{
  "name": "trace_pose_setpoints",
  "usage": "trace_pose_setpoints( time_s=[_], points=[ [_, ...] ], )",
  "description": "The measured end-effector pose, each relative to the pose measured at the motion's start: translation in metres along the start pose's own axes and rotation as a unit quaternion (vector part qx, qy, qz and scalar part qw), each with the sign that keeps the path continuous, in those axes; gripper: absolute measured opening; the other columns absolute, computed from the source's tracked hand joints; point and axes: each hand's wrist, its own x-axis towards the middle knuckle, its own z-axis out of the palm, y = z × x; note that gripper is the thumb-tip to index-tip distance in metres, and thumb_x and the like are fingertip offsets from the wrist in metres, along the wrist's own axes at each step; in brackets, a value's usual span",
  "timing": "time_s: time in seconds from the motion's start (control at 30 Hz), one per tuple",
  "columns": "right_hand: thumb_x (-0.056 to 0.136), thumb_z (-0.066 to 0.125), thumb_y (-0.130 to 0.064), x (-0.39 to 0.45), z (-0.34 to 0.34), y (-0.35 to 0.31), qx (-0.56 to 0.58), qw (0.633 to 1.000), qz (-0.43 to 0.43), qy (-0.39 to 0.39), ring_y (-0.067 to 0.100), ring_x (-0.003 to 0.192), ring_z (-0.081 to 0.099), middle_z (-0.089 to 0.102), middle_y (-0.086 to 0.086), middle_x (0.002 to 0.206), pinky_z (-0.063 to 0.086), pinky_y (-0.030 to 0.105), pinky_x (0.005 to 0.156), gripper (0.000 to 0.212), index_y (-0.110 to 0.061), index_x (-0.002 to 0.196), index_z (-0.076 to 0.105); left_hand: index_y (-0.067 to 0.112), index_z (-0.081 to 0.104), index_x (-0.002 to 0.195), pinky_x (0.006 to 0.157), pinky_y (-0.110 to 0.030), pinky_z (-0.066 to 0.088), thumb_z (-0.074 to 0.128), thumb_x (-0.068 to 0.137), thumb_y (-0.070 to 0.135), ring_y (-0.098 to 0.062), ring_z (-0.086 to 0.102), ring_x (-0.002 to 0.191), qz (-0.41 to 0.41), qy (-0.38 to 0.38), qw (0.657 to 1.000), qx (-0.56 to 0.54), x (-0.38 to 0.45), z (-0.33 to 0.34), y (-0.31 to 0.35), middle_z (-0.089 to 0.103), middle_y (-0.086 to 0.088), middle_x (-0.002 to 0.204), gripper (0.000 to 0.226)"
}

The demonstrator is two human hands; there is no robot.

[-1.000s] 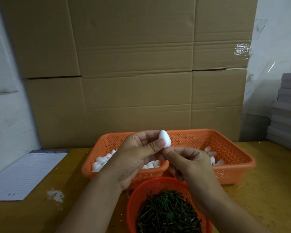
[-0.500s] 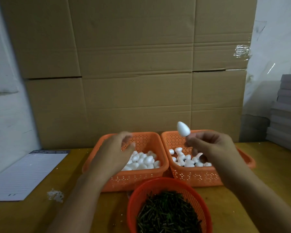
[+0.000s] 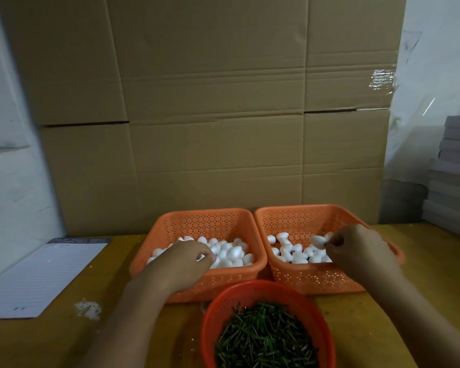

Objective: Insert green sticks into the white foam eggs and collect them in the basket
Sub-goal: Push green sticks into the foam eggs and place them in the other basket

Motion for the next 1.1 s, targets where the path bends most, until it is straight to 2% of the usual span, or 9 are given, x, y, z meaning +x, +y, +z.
trace_pose_setpoints(
  time_s=[0.13,0.23,0.37,0.47,0.63,0.8,0.93,1.03,1.1],
  points=[
    [0.089,0.065,-0.011,-0.004,0.001,-0.009,0.102,0.992,-0.047,0.056,0.005,0.055,0.051,0.057,-0.010,0.065,0.033,0.022,0.050,0.012,-0.015,0.078,0.069,0.038,0.057,0.070,0.102,-0.039,0.038,0.040,0.105,0.049,-0.019,0.057,0.110,-0.005,-0.010,1.000,-0.002,0.001,0.001,0.004,0.066,-0.003,0.106,0.041],
    [0.091,0.063,-0.011,-0.008,-0.008,-0.020,0.171,0.979,-0.093,0.068,0.000,0.071,0.059,0.062,-0.014,0.082,0.044,0.019,0.060,0.017,-0.013,0.105,0.073,0.023,0.062,0.072,0.084,-0.028,0.042,0.037,0.103,0.055,-0.008,0.059,0.088,-0.015,-0.024,0.999,-0.024,0.001,0.003,0.002,0.063,0.007,0.081,0.052],
    [0.095,0.062,-0.024,-0.021,-0.017,-0.038,0.177,0.966,-0.154,-0.110,0.016,0.075,0.068,0.070,-0.011,0.077,0.055,0.039,0.061,0.011,-0.029,0.097,0.072,0.019,0.056,0.066,0.089,-0.027,0.038,0.033,0.102,0.059,-0.009,0.056,0.093,-0.023,-0.037,0.999,-0.030,0.003,0.006,0.001,0.063,0.005,0.093,0.058],
    [0.094,0.065,-0.027,-0.035,-0.015,-0.049,0.143,0.942,-0.235,-0.194,-0.005,0.060,0.059,0.066,-0.025,0.068,0.040,0.011,0.054,0.010,-0.031,0.088,0.071,0.019,0.050,0.059,0.076,-0.022,0.035,0.037,0.102,0.058,-0.005,0.053,0.078,-0.022,-0.023,0.999,-0.032,0.003,0.006,0.000,0.056,0.010,0.075,0.059],
    [0.095,0.063,-0.031,-0.053,-0.005,-0.061,0.096,0.879,-0.330,-0.332,-0.003,0.081,0.064,0.070,-0.016,0.094,0.048,0.014,0.069,0.018,-0.028,0.110,0.072,0.017,0.045,0.058,0.065,-0.023,0.035,0.042,0.102,0.054,-0.007,0.049,0.062,-0.013,-0.005,0.999,-0.038,0.003,0.006,0.000,0.046,0.007,0.057,0.058],
    [0.091,0.063,-0.047,-0.063,0.013,-0.061,0.001,0.855,-0.348,-0.384,0.000,0.095,0.060,0.064,-0.016,0.109,0.047,0.018,0.079,0.039,-0.033,0.128,0.061,0.024,0.059,0.063,0.085,-0.031,0.039,0.045,0.102,0.049,-0.007,0.059,0.083,0.001,0.017,0.999,-0.033,0.004,0.005,-0.001,0.062,0.007,0.074,0.049],
    [0.090,0.065,-0.043,-0.064,0.020,-0.060,0.001,0.858,-0.355,-0.370,0.001,0.096,0.059,0.065,-0.015,0.112,0.045,0.015,0.077,0.037,-0.034,0.126,0.062,0.031,0.073,0.081,0.093,-0.032,0.037,0.057,0.098,0.041,0.001,0.053,0.089,0.023,0.055,0.997,-0.047,0.005,0.006,-0.003,0.062,0.021,0.086,0.026],
    [0.089,0.065,-0.041,-0.064,0.024,-0.059,0.000,0.861,-0.353,-0.367,0.002,0.095,0.059,0.065,-0.014,0.111,0.046,0.016,0.076,0.034,-0.034,0.122,0.063,0.035,0.073,0.094,0.080,-0.017,0.044,0.069,0.091,0.038,0.003,0.060,0.095,0.034,0.082,0.991,-0.104,0.007,0.007,-0.007,0.065,0.021,0.104,0.005],
    [0.090,0.065,-0.041,-0.064,0.025,-0.059,-0.001,0.860,-0.350,-0.371,0.002,0.095,0.059,0.065,-0.015,0.111,0.047,0.018,0.078,0.032,-0.034,0.121,0.063,0.036,0.071,0.098,0.072,-0.009,0.040,0.074,0.088,0.034,0.005,0.062,0.091,0.034,0.098,0.988,-0.119,0.009,0.008,-0.008,0.064,0.022,0.107,0.011]
  ],
)
